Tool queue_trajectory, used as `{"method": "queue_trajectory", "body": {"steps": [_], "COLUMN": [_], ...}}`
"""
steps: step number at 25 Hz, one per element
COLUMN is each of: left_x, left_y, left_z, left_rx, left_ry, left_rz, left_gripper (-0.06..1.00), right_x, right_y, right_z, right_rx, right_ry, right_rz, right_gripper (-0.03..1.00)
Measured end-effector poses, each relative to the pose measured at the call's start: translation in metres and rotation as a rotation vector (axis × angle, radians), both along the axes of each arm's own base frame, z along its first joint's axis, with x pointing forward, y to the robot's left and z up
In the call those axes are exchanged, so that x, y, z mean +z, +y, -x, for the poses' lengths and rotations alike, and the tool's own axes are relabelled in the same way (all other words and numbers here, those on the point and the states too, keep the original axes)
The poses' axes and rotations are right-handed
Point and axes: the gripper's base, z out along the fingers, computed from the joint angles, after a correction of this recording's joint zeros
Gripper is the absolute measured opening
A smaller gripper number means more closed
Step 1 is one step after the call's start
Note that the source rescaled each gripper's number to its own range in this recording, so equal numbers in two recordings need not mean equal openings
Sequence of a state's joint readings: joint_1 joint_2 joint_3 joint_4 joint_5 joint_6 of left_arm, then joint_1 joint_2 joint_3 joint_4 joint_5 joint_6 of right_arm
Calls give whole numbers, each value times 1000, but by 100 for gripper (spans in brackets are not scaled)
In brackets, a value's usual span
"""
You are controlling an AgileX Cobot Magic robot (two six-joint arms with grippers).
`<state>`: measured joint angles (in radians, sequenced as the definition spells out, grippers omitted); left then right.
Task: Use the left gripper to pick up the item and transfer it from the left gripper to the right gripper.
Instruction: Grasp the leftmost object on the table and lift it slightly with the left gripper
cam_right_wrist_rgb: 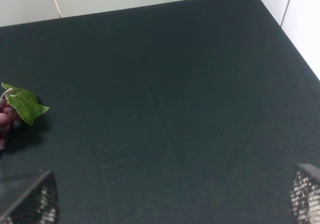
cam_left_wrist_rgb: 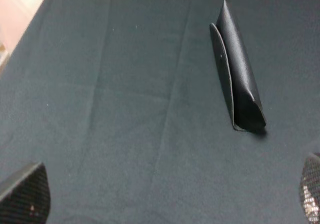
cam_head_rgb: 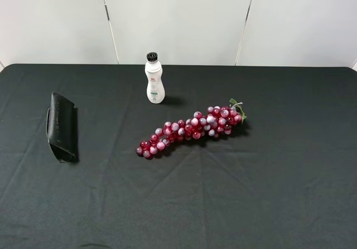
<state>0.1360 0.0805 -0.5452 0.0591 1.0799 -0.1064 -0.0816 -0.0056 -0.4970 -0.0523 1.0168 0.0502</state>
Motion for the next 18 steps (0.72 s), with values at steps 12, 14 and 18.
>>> {"method": "queue_trajectory", "body": {"steps": [12, 14, 18], "left_x": [27, 27, 22], "left_y": [9, 11, 15], "left_z": [-64, -79, -110], "left_rx": [57, 60, 64], "left_ry": [297, 364, 478], "left_rz": [94, 102, 115], "left_gripper": [100, 100, 100], "right_x": [0, 0, 0], "right_y": [0, 0, 0], "right_z": [0, 0, 0], "right_rx": [0, 0, 0], "right_ry": [0, 0, 0], "right_rz": [0, 0, 0], "right_gripper": [100, 100, 100]}}
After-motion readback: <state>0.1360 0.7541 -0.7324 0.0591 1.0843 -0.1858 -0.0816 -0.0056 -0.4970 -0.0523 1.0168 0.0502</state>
